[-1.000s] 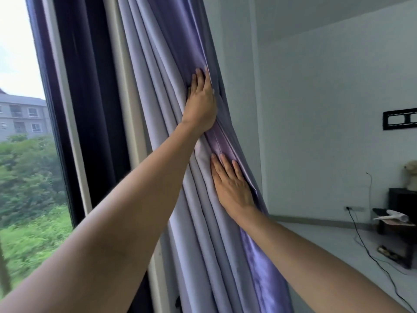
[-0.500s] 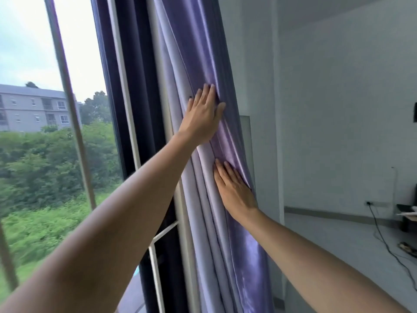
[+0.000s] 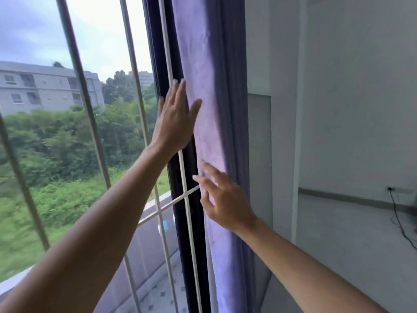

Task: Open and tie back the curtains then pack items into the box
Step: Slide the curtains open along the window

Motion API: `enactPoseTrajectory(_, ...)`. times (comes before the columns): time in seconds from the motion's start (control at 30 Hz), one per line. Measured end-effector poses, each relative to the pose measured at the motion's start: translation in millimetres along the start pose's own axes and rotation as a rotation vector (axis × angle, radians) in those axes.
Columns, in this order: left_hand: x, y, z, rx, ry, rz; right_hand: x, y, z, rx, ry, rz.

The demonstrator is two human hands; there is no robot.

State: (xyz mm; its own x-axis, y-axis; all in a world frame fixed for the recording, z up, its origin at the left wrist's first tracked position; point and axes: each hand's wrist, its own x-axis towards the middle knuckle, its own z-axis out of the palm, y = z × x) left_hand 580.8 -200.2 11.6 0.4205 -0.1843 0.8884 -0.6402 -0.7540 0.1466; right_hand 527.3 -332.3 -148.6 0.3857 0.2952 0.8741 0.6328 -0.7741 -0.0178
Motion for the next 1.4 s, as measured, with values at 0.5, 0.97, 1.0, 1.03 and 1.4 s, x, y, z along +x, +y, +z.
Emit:
enactPoseTrajectory(0.5, -101, -3, -51, 0.097, 0.098, -0.185, -7, -1, -60, 0.232, 0.271, 0.283)
enactPoseTrajectory(0.97, -87, 42, 19, 0.352, 0.396, -0.278, 26, 85, -58, 0.587, 0.180, 0.239)
enactPoseTrajectory(1.0, -87, 42, 23, 0.348, 0.384, -0.316, 28, 89, -58, 0.624, 0.167, 0.245)
enactPoseTrajectory(1.03, -87, 42, 26, 0.330, 0.377, -0.362, 30, 93, -58, 0.653, 0.151, 0.245)
enactPoseTrajectory(1.4, -105, 44, 61, 0.405, 0.374, -0.409, 37, 128, -25, 0.875, -0.141, 0.305)
